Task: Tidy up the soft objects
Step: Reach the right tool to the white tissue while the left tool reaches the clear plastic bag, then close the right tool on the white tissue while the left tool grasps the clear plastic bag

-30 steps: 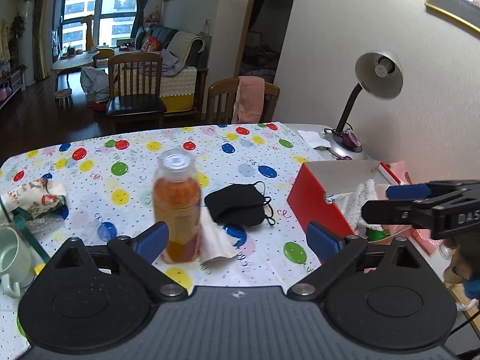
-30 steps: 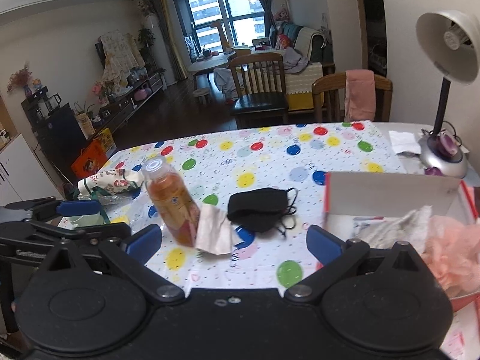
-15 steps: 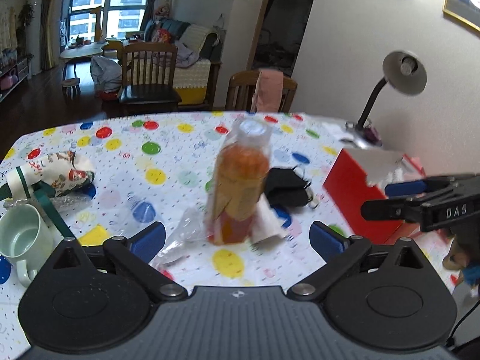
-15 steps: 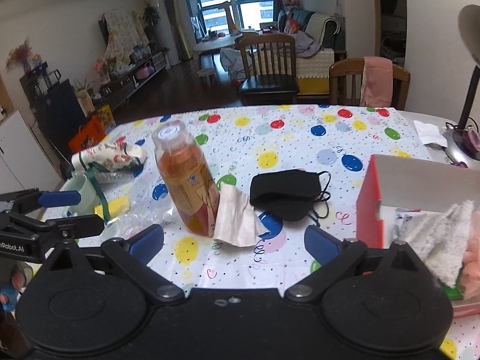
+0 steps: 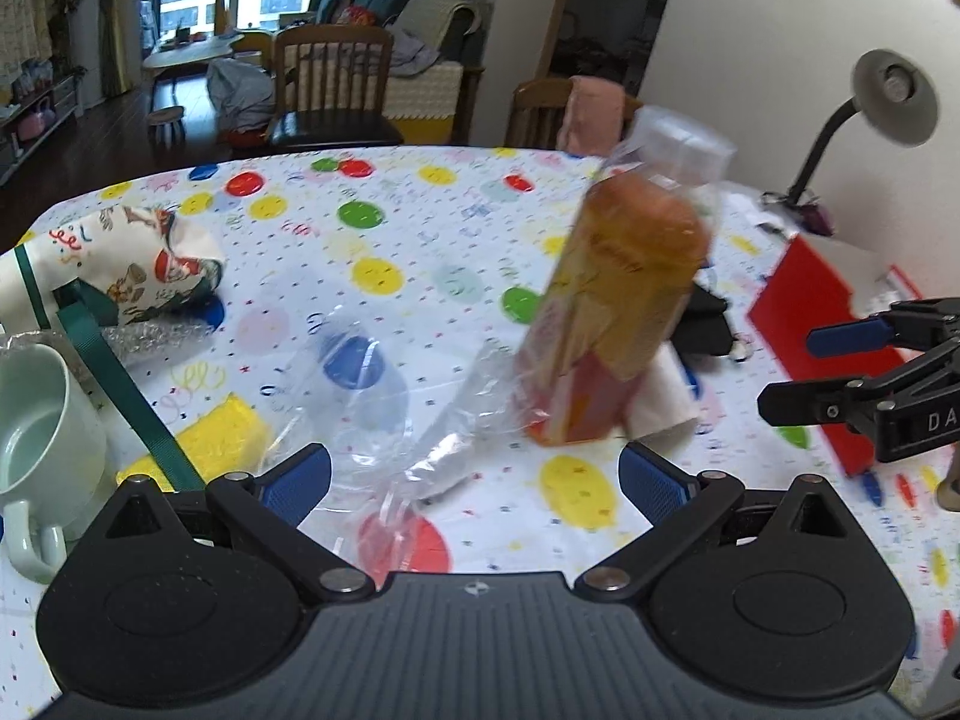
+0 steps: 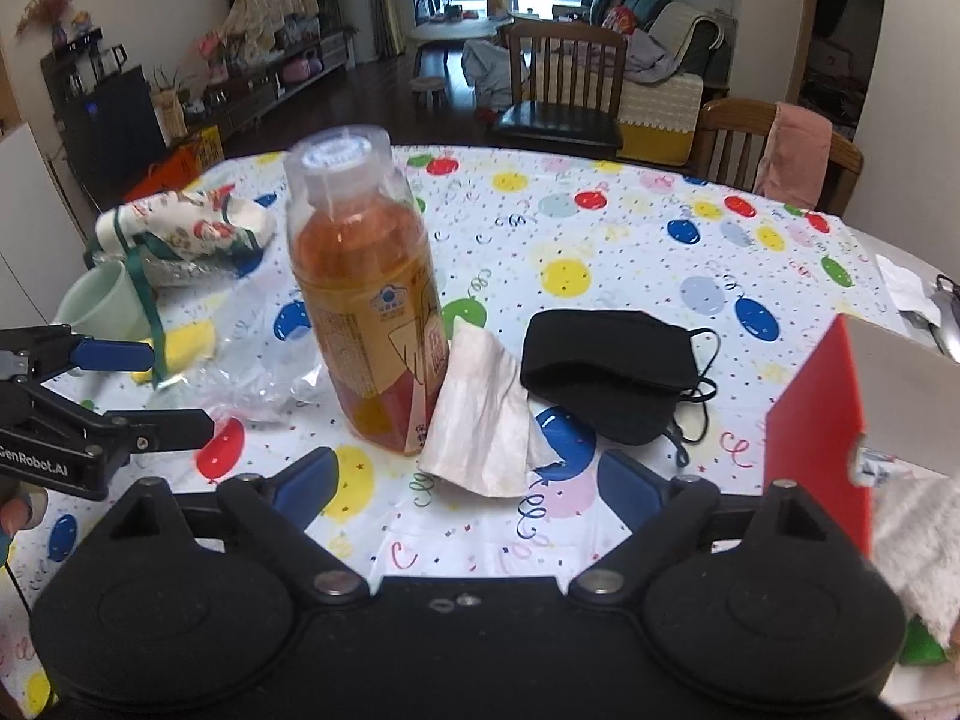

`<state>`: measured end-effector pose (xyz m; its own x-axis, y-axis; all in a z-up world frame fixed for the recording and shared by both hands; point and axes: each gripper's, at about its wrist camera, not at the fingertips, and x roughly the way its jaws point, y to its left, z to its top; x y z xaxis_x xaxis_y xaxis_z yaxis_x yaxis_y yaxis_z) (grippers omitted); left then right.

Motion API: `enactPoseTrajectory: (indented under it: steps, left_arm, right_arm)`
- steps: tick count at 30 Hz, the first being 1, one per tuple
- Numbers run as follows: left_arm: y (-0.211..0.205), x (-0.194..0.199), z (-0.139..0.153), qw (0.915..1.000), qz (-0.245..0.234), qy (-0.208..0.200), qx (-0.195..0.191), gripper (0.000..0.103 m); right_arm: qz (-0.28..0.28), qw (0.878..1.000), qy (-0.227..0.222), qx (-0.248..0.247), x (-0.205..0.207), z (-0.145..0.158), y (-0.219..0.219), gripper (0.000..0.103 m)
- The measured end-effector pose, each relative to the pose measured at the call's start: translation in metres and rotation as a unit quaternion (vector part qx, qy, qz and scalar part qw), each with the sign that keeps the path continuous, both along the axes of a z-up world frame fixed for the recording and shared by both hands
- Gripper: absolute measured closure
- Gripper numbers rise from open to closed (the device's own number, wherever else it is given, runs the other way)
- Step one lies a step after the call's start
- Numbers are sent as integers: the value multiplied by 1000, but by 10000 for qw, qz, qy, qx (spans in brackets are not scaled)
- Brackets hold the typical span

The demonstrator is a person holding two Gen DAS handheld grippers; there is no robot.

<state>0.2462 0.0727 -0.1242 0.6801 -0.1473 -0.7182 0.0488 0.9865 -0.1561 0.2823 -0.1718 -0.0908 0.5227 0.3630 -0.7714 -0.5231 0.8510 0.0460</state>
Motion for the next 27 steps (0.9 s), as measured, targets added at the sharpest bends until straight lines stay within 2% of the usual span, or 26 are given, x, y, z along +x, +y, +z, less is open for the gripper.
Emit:
enactPoseTrajectory:
  steps: [9, 16, 21, 22, 24, 27]
  left_arm:
    - [-4, 22, -29, 9982, 91, 37, 589, 1]
    - [-8, 35, -45, 9965, 3, 121, 823, 1]
    - [-7, 40, -50, 9965, 43, 203, 808, 8]
    - [-6, 40, -51, 9966, 44, 205, 800, 12]
    - [-6, 41, -51, 9964, 39, 245, 805, 20]
    - [-7, 40, -52, 9964, 12, 230, 818, 23]
  right_arm:
    - [257, 9991, 78, -332, 23, -29, 23, 23]
    - [558, 9961, 27, -690, 32, -47, 40, 27]
    - [554, 9946, 15, -880, 39, -59, 47, 36]
    - [572, 9944, 31, -893, 40, -60, 48, 38]
    - [618, 9935, 39, -958, 39, -64, 51, 48]
    - [691, 9924, 41, -1021, 39, -66, 54, 49]
